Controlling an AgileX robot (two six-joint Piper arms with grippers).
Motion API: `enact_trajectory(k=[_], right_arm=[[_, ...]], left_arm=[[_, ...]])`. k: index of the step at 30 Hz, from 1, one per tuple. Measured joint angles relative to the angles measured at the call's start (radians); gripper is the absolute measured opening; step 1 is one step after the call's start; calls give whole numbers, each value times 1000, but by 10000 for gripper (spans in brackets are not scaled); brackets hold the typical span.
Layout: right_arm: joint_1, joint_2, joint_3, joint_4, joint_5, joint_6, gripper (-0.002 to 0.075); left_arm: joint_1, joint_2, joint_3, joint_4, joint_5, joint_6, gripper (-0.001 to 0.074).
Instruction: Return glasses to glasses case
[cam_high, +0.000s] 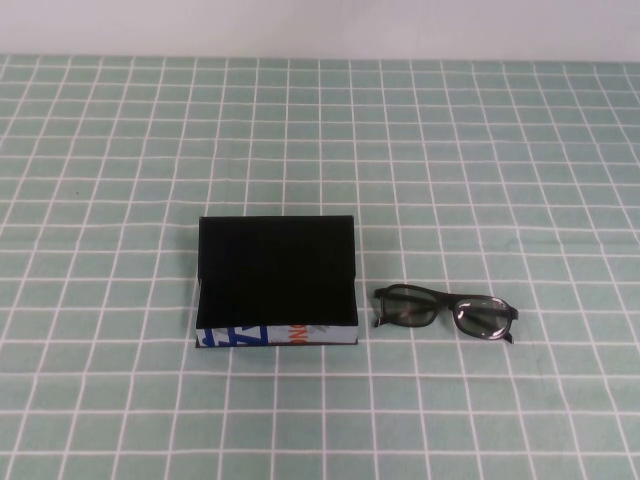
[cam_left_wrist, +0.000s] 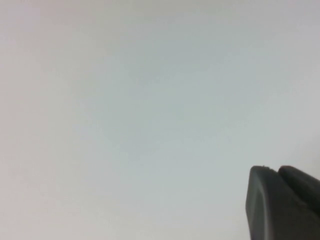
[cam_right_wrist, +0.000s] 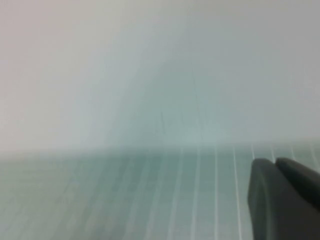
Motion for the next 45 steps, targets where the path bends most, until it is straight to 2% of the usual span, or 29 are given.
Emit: enact_trajectory(k=[6, 12, 17, 22, 26, 29, 34, 37, 39, 43, 45], right_arm=[[4, 130, 0, -23, 49, 0, -13], [80, 229, 0, -8, 78, -59, -13], [100, 359, 0, 74, 167, -233, -13], [100, 506, 0, 111, 243, -463, -13], [108, 623, 0, 123, 324, -746, -13], [131, 688, 0, 125, 346, -843, -13], [202, 776, -5, 111, 322, -907, -6], [252, 838, -33, 65, 320, -920, 40], [279, 880, -58, 46, 320, -921, 99], [299, 969, -132, 35, 318, -898, 265], [301, 1012, -165, 33, 318, -878, 311]], left_arm=[[0, 210, -24, 8, 314, -37, -1], [0, 366, -24, 10, 361, -39, -1], [-10, 499, -24, 8, 433, 10, -1], [-99, 593, -24, -9, 462, 77, -1], [-151, 632, -24, -138, 481, 215, -1], [-153, 645, -24, -262, 492, 348, -1], [-153, 647, -24, -398, 499, 501, -1], [-153, 647, -24, -409, 499, 532, -1], [-153, 647, -24, -409, 499, 537, -1], [-153, 647, -24, -409, 499, 539, -1], [-153, 647, -24, -409, 499, 539, -1]])
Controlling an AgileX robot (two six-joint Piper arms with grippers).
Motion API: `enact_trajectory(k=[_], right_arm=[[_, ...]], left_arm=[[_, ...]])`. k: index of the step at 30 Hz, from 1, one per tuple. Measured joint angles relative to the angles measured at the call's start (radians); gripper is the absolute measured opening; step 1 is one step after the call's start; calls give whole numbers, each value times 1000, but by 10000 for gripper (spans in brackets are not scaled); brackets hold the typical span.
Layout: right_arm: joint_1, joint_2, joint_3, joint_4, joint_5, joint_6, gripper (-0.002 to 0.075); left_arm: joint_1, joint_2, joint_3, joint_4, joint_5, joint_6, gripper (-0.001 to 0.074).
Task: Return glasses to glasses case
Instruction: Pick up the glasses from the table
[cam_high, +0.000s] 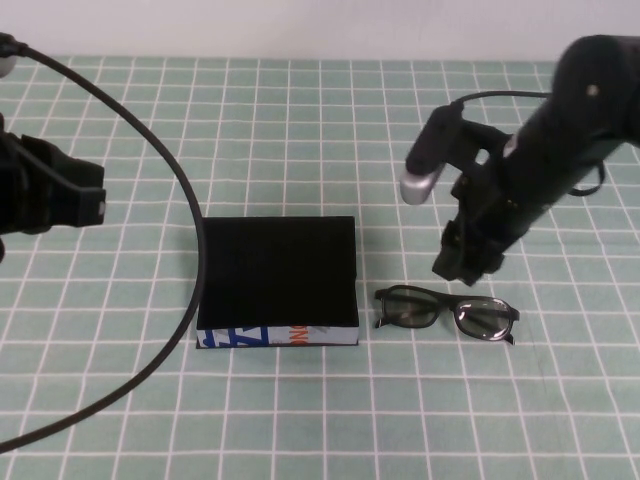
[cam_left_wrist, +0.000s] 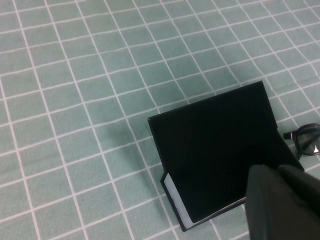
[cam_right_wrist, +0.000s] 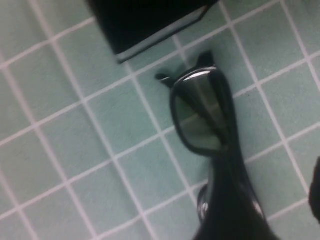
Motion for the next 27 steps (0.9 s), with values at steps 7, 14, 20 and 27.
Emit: enact_trajectory(k=[7, 14, 20, 27], right_arm=[[0, 103, -39, -4, -2, 15, 344], [0, 169, -41, -11, -2, 15, 344], [0, 199, -43, -19, -6, 15, 345], [0, 226, -43, -21, -11, 15, 337]], left_arm=[[0, 0, 0, -2, 17, 0, -1], [0, 0, 0, 0, 42, 0, -1], [0, 0, 0, 0, 46, 0, -1], [0, 0, 0, 1, 48, 0, -1]])
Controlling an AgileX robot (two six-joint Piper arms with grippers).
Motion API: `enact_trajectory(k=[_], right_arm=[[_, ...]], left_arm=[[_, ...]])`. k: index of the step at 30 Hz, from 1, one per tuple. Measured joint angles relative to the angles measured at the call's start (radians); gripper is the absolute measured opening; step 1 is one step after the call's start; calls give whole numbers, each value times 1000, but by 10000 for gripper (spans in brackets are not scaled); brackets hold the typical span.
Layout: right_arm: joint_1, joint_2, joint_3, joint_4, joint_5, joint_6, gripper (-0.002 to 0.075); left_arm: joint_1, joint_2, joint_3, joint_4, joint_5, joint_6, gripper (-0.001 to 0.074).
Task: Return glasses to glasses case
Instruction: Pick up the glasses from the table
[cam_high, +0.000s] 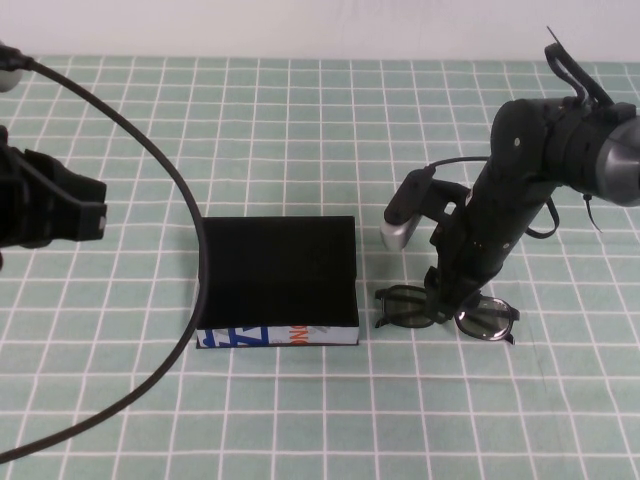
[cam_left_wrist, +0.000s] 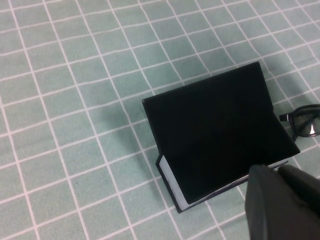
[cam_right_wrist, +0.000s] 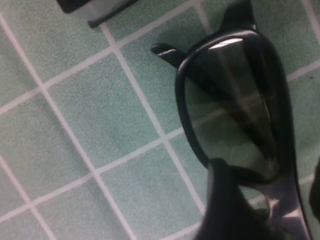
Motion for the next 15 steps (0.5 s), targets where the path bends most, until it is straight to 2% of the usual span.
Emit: enact_trajectory(k=[4, 7, 9, 15], right_arm=[[0, 0, 0, 0, 0, 0, 244], [0, 0, 0, 0, 16, 0, 108], [0, 0, -1, 0, 30, 0, 46], [0, -2, -12, 4, 58, 0, 13]], left_arm=[[0, 0, 0, 10, 2, 0, -1], [0, 0, 0, 25, 4, 0, -1], [0, 0, 0, 28, 9, 0, -1], [0, 0, 0, 28, 12, 0, -1]])
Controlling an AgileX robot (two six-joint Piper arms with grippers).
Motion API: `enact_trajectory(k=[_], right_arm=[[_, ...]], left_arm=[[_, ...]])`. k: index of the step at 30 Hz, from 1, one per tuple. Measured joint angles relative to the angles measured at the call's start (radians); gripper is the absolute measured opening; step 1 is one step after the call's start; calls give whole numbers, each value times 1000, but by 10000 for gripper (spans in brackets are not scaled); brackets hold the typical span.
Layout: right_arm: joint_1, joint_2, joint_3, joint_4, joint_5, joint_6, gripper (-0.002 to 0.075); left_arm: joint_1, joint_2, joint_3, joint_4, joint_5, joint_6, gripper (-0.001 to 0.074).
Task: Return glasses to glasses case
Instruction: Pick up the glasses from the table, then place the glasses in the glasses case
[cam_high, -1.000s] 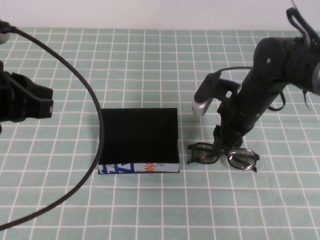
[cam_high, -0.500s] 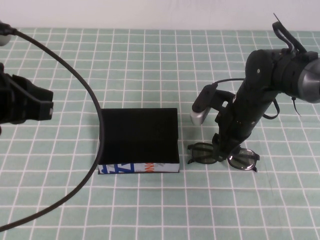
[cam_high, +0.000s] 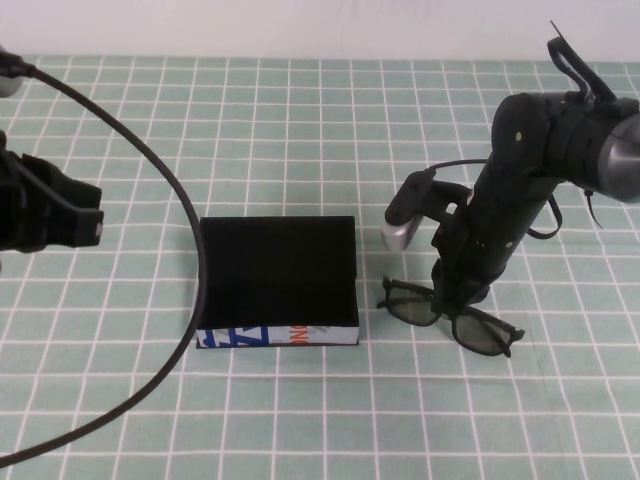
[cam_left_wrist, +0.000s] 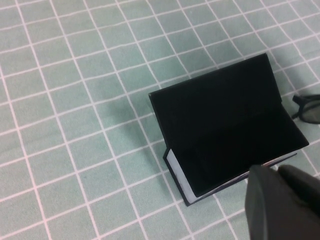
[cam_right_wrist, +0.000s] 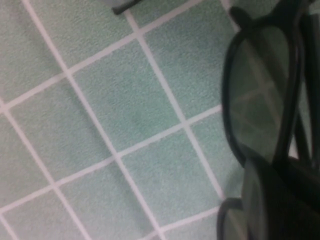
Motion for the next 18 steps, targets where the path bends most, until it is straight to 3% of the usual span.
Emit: enact_trajectory(k=[11, 18], right_arm=[[0, 2, -217, 0, 139, 0, 5], [1, 2, -413, 171, 154, 2, 5]], left_arm=[[0, 0, 0, 4, 25, 0, -1], [0, 0, 0, 7, 26, 0, -1]])
